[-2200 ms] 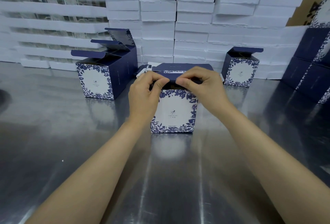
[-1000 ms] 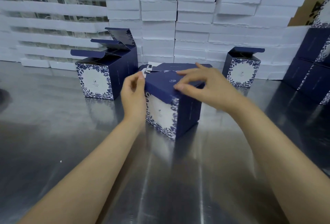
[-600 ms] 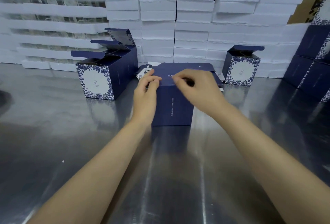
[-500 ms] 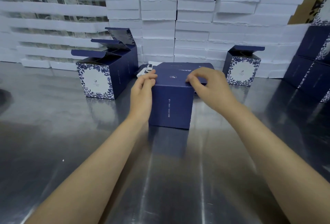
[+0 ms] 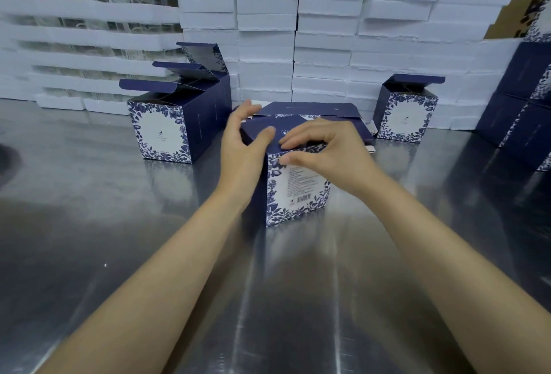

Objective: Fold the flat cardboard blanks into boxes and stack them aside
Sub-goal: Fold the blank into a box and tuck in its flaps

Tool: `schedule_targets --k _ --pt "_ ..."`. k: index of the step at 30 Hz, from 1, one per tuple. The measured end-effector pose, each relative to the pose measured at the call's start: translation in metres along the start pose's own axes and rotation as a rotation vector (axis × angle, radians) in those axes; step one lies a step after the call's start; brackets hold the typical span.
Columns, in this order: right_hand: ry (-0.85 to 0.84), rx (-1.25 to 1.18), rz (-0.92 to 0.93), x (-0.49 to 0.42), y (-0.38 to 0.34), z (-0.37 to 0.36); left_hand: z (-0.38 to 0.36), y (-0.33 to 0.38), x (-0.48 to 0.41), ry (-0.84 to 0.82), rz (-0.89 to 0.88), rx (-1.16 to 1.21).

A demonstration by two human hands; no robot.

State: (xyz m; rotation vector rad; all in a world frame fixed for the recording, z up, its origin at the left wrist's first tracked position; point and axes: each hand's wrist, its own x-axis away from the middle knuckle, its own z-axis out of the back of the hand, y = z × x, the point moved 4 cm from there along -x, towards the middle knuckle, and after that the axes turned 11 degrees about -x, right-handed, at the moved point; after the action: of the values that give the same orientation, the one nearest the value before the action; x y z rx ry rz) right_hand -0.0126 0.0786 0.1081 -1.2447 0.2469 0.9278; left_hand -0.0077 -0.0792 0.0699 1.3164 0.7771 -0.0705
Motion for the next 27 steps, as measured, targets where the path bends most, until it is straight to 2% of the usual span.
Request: schedule_targets --k 4,7,12,17,20,23,27 --pt "0.002 -0.047 0.028 0.000 0.003 0.003 -0.006 0.003 -0.002 -0.135 0.051 0.011" --pt "0.066 -0.027 0.009 0.001 0.012 0.017 -0.003 0.003 -0.006 -0.199 0.098 0.070" --pt "0.143 -0.007 -0.052 0.008 0.030 0.049 -0.004 0.006 -0.004 -0.206 0.103 0.132" --pt "0.071 -0.023 -0.107 0.011 0.036 0.048 -0.003 0.000 -0.007 -0.221 0.097 0.170" --pt "0.109 0.074 -0.105 0.013 0.036 0.042 0.003 -0.001 -0.008 -0.108 0.040 0.101" --pt "0.192 0.236 -0.033 0.012 0.030 0.035 0.017 0.003 -0.008 0.020 -0.167 -0.072" --pt "0.326 0.496 -0.039 0.009 0.024 0.019 0.010 -0.003 0.001 -0.066 -0.154 -0.096"
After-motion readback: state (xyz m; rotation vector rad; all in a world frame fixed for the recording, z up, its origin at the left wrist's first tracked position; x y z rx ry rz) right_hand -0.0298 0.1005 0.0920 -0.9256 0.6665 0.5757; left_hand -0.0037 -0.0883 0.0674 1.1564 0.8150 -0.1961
